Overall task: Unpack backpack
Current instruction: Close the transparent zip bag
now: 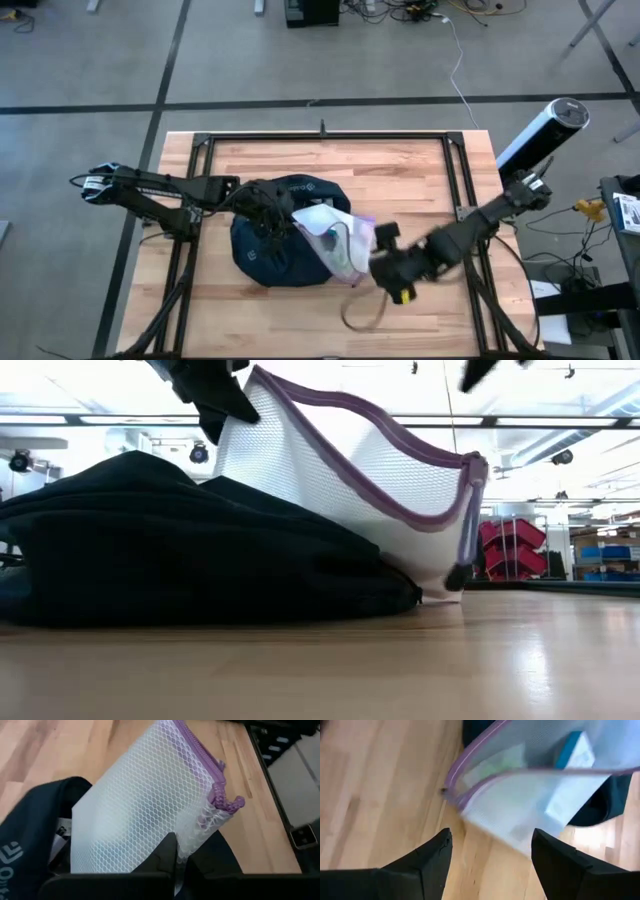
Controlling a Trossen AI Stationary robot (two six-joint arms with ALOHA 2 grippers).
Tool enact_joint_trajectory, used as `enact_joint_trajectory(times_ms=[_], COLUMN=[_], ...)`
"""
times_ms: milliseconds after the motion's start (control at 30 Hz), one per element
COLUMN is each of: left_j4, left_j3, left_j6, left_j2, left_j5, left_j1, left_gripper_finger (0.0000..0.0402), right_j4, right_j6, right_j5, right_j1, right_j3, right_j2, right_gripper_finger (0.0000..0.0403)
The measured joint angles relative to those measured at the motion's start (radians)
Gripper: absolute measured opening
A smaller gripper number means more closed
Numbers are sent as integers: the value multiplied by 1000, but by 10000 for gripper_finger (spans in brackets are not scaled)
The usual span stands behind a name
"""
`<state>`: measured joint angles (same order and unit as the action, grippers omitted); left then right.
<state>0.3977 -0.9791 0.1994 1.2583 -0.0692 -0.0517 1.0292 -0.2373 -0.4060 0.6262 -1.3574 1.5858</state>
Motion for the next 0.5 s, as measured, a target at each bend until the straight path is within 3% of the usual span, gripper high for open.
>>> enact_joint_trajectory(times_ms=[167, 300, 500], left_j4=[1, 8, 12], left_j3=[0, 0, 0], left_j6=[60, 112, 146], left_j2=[-1, -1, -1], left_j5=[0, -2, -3], left_j1=[0, -4, -18], left_gripper_finger=[0, 0, 0], right_j4=[-314, -596, -733], right_j6=[-60, -12, 99], right_j5=[-153, -244, -351], right_j1=[81, 87, 53], right_j3=[218, 349, 429], right_j2=[4, 4, 4], right_gripper_finger=[211, 196, 176])
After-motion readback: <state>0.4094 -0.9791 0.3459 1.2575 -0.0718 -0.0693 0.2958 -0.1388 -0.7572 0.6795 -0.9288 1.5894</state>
